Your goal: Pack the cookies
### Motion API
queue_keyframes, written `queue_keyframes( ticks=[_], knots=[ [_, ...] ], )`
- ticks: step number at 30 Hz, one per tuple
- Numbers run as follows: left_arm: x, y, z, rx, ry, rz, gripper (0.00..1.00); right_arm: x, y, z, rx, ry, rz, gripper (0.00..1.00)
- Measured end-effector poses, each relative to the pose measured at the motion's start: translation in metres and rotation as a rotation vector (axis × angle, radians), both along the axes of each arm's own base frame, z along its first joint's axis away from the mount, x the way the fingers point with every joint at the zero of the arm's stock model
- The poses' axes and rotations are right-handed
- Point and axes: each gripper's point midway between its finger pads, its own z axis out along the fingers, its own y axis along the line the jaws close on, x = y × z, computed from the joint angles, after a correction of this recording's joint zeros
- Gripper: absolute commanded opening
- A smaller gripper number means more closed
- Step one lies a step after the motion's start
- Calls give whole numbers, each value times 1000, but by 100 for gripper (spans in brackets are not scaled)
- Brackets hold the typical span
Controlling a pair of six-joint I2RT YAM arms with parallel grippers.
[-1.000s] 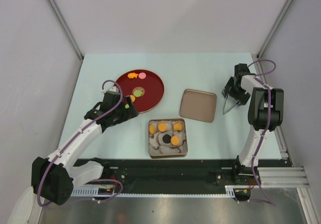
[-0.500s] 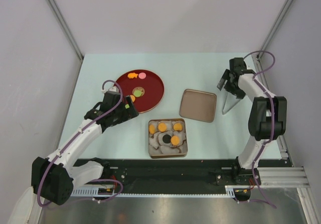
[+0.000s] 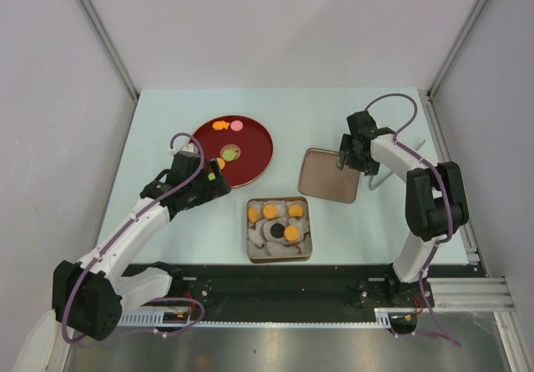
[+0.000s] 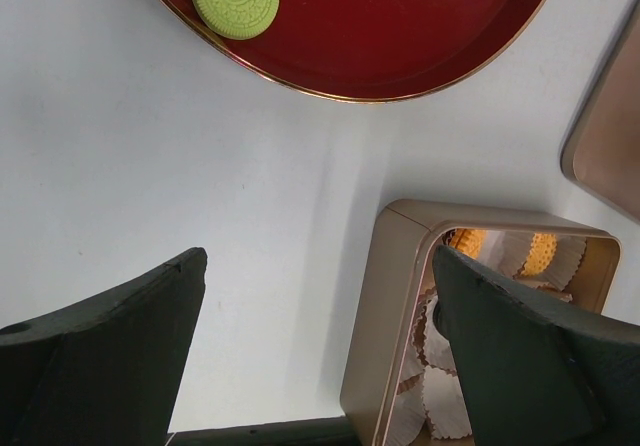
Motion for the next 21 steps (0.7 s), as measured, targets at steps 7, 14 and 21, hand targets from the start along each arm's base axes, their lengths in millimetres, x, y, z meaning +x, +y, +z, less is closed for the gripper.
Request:
queue_keyframes(
  ticks=[7, 14, 21],
  knots=[
    [0, 0, 0, 3, -1, -5, 100, -7, -16, -24, -14, 63, -32, 78],
    [0, 0, 0, 4, 0, -6, 100, -10, -14, -49, 0, 116, -16, 59],
    [0, 0, 0, 5, 1, -6, 100, -5, -13, -50, 22, 94, -15, 24]
  ],
)
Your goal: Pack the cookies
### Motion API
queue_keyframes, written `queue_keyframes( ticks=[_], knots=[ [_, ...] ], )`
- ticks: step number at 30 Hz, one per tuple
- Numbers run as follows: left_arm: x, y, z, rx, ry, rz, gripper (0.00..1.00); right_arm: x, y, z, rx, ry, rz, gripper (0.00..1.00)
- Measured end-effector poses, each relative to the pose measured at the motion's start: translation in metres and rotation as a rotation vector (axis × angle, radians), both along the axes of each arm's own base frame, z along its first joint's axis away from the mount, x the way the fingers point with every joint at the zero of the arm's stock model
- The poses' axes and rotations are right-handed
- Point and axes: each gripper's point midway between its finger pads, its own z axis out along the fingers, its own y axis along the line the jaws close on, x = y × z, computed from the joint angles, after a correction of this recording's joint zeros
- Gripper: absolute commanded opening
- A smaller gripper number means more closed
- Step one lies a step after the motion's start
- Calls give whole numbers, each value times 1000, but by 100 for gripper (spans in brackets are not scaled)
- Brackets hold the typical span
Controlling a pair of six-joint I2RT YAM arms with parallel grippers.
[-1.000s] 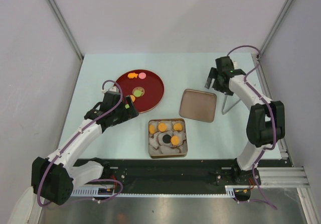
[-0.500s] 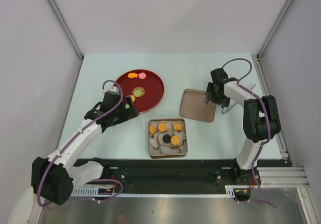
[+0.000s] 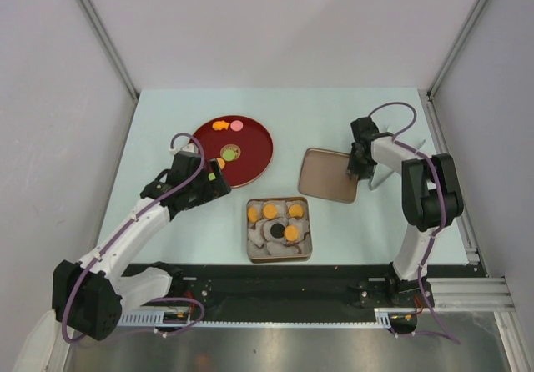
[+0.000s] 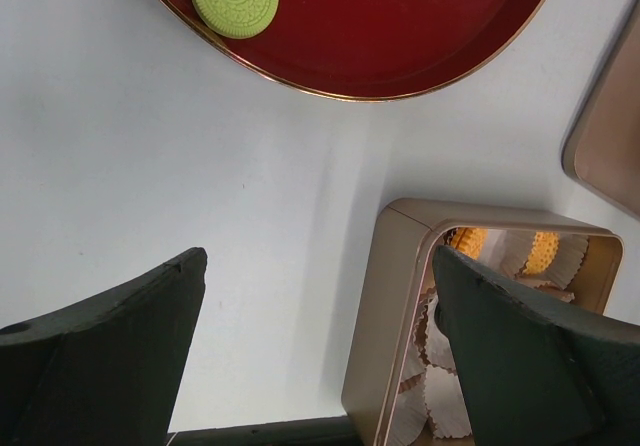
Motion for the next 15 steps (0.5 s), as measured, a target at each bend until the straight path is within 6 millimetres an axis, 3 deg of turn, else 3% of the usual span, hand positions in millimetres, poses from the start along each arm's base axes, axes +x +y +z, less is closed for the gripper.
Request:
queue_keyframes(
  ticks=[3, 10, 15],
  knots=[
    [0, 0, 0, 0, 0, 0, 100, -2, -6, 0, 0, 0, -15, 13],
    [0, 0, -1, 2, 3, 0, 100, -9, -10, 3, -4, -8, -23, 5],
    [0, 0, -1, 5, 3, 1, 100, -13, -6, 31, 12, -65, -19, 0]
  ],
)
